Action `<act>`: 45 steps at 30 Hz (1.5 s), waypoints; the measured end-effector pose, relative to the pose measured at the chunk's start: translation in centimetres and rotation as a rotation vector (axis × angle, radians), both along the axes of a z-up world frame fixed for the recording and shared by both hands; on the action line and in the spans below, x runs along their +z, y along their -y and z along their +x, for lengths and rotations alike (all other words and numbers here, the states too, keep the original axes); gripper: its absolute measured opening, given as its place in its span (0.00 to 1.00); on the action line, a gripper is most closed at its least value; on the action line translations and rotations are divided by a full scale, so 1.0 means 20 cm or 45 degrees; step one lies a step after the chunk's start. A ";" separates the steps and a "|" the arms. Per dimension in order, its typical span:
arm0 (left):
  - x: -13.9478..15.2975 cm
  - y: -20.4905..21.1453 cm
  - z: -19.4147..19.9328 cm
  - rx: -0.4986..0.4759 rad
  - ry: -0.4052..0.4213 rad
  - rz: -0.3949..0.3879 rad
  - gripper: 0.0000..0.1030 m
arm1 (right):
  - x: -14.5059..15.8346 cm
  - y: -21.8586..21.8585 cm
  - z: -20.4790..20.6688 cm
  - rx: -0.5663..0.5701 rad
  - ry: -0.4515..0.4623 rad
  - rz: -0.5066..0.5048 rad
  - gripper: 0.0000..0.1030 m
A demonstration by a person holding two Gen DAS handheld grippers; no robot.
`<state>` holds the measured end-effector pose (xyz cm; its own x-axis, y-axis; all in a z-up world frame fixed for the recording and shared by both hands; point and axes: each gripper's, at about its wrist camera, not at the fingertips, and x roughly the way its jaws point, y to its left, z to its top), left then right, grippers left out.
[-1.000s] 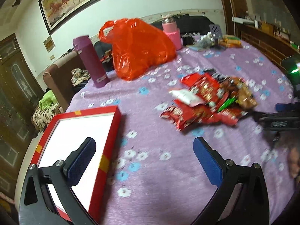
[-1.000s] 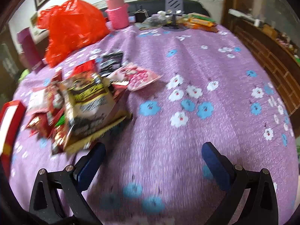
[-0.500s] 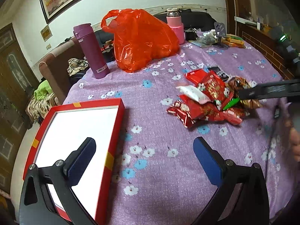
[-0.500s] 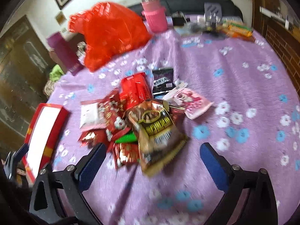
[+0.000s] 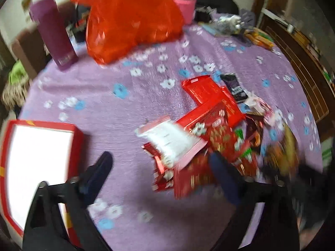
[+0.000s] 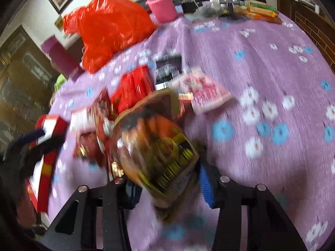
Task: Organize snacks
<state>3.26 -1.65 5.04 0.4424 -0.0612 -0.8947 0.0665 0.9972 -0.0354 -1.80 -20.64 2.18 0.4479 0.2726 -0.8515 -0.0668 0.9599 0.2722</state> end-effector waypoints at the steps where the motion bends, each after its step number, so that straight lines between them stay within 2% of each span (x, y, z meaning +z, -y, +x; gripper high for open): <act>1: -0.03 0.01 0.02 0.006 -0.031 -0.031 0.70 | 0.00 0.01 -0.04 0.003 -0.015 -0.009 0.39; 3: -0.10 0.02 0.07 0.014 -0.108 -0.107 0.56 | 0.00 0.04 -0.12 -0.004 -0.038 0.025 0.38; 4: -0.13 0.03 0.07 0.019 -0.127 -0.125 0.55 | 0.00 0.06 -0.14 -0.008 -0.042 0.046 0.38; 5: -0.14 0.03 0.06 0.018 -0.116 -0.151 0.54 | 0.00 0.07 -0.16 -0.010 -0.043 0.061 0.38; 6: -0.15 0.02 0.03 0.004 -0.099 -0.175 0.43 | -0.01 0.08 -0.19 -0.010 -0.041 0.077 0.38; 7: -0.15 0.03 0.01 -0.014 -0.074 -0.152 0.29 | 0.00 0.08 -0.21 -0.011 -0.036 0.086 0.38; 9: -0.14 0.03 -0.04 -0.064 -0.059 -0.145 0.27 | -0.01 0.10 -0.23 -0.022 -0.023 0.106 0.38; 10: -0.14 0.01 -0.07 -0.081 -0.051 -0.157 0.20 | -0.01 0.10 -0.23 -0.024 -0.009 0.107 0.38; 15: -0.08 -0.11 -0.24 -0.168 0.032 -0.186 0.19 | 0.00 0.06 -0.28 -0.007 0.057 0.070 0.38; 22: 0.01 -0.19 -0.52 -0.296 0.135 -0.219 0.19 | -0.01 -0.01 -0.35 0.030 0.048 0.193 0.37; 27: 0.03 -0.26 -0.62 -0.290 0.168 -0.239 0.19 | -0.01 -0.11 -0.41 0.096 0.054 0.262 0.36; 30: 0.07 -0.29 -0.65 -0.286 0.202 -0.235 0.19 | 0.01 -0.12 -0.44 0.119 0.078 0.358 0.36; 33: 0.10 -0.30 -0.69 -0.282 0.237 -0.222 0.19 | 0.05 -0.16 -0.47 0.149 0.112 0.371 0.35; 36: 0.08 -0.28 -0.69 -0.276 0.231 -0.210 0.19 | 0.08 -0.20 -0.49 0.156 0.157 0.323 0.35; 40: 0.02 -0.23 -0.71 -0.313 0.198 -0.189 0.19 | 0.06 -0.19 -0.49 0.127 0.144 0.278 0.34; 44: -0.04 -0.17 -0.72 -0.346 0.177 -0.161 0.19 | 0.06 -0.11 -0.50 0.097 0.110 0.279 0.40; 45: -0.05 -0.16 -0.72 -0.349 0.165 -0.161 0.19 | 0.05 -0.10 -0.49 0.094 0.092 0.295 0.48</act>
